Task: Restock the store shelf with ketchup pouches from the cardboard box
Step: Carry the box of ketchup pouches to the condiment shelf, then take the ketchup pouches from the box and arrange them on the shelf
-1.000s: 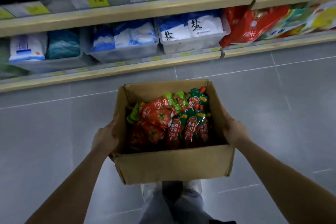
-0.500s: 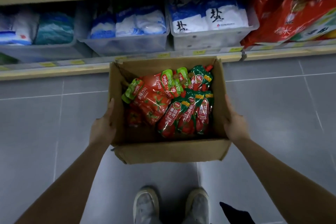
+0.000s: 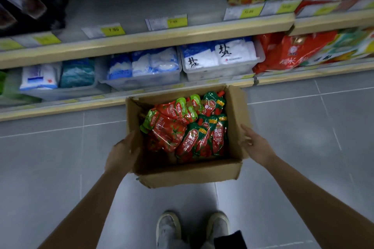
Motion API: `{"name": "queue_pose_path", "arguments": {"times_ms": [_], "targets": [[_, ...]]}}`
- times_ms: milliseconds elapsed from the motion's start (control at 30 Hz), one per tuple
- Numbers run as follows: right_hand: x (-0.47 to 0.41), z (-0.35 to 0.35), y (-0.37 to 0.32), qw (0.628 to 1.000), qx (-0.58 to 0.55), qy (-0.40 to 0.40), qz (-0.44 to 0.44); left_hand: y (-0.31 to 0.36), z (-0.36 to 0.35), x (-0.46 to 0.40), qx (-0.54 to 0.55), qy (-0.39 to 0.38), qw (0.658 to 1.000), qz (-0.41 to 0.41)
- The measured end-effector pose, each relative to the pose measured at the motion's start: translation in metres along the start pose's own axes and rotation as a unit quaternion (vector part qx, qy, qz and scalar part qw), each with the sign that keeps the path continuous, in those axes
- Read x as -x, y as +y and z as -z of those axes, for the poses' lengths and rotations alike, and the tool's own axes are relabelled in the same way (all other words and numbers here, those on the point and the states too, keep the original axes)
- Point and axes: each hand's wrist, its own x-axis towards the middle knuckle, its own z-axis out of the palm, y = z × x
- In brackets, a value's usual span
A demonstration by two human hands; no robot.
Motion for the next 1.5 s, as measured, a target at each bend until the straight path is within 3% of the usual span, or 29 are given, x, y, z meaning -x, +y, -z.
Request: {"name": "queue_pose_path", "arguments": {"times_ms": [133, 300, 467, 700, 933, 1067, 1167, 1300, 1500], "targets": [[0.034, 0.011, -0.033, 0.999, -0.022, -0.031, 0.005, 0.031, 0.029, 0.011, 0.016, 0.004, 0.997, -0.071], [0.062, 0.006, -0.063, 0.999, -0.007, -0.036, 0.000, 0.047, 0.036, 0.000, -0.016, -0.046, 0.995, -0.089], [0.087, -0.002, -0.078, 0.999, -0.043, -0.022, -0.014, 0.057, 0.043, 0.004, 0.026, -0.084, 0.991, -0.099], [0.004, -0.038, -0.059, 0.999, -0.028, -0.011, 0.031, 0.051, -0.018, -0.052, 0.023, -0.069, 0.984, -0.163], [-0.112, -0.081, -0.012, 0.995, -0.045, 0.042, 0.081, 0.044, -0.111, -0.128, 0.028, -0.005, 0.958, -0.286], [-0.152, -0.096, 0.004, 0.988, 0.026, 0.087, 0.124, 0.039, -0.138, -0.164, 0.015, 0.032, 0.940, -0.338], [-0.170, -0.101, 0.007, 0.984, 0.065, 0.105, 0.129, 0.032, -0.148, -0.181, -0.012, 0.051, 0.926, -0.374], [-0.172, -0.097, 0.003, 0.987, 0.014, 0.092, 0.134, 0.028, -0.152, -0.180, 0.003, 0.072, 0.920, -0.385], [-0.144, -0.099, 0.007, 0.985, -0.042, 0.063, 0.158, 0.026, -0.150, -0.156, 0.011, 0.018, 0.929, -0.371]]}}
